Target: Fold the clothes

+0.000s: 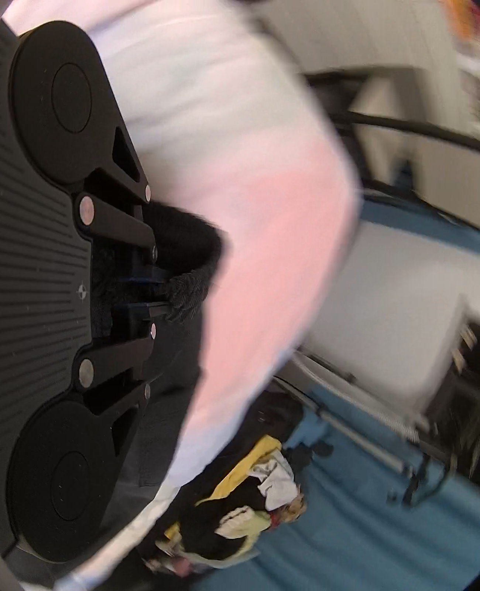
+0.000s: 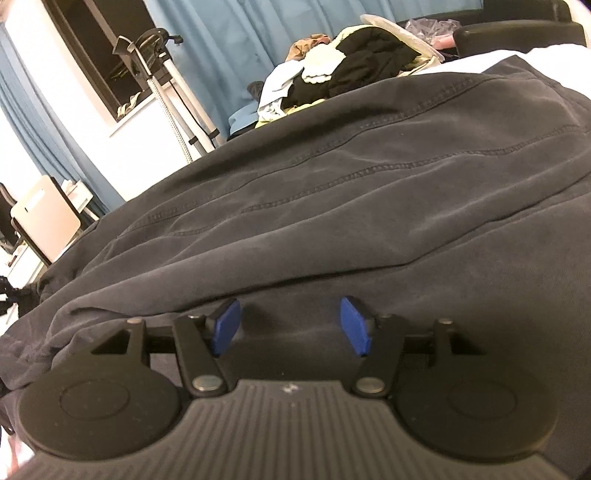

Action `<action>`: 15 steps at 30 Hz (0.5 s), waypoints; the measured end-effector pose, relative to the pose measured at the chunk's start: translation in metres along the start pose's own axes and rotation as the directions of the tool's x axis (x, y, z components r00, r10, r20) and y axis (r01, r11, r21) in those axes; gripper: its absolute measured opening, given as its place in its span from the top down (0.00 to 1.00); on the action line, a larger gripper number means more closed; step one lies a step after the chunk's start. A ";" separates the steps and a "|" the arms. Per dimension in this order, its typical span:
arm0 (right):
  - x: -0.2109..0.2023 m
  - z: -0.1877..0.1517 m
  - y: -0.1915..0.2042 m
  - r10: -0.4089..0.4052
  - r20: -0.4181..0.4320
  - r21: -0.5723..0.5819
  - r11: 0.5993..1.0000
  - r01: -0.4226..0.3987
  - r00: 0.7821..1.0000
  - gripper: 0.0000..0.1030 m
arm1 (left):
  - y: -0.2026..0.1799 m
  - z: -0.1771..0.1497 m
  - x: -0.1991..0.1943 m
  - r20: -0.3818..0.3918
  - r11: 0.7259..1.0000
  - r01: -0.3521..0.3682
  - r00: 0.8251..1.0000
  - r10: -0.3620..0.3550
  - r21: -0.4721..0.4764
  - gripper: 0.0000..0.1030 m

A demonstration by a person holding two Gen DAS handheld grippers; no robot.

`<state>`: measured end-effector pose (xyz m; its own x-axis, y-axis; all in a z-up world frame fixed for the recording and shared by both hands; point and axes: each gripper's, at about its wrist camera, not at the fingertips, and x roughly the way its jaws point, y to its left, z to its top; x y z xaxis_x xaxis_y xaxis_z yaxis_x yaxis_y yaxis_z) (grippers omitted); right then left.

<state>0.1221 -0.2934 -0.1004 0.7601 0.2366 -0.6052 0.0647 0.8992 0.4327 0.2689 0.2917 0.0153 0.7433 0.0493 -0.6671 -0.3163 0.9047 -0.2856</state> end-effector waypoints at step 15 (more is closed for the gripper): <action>0.013 0.002 0.005 -0.026 0.025 -0.102 0.994 0.028 0.999 0.39 | -0.030 -0.011 0.024 0.095 0.947 -0.185 0.982 0.165 0.262 0.10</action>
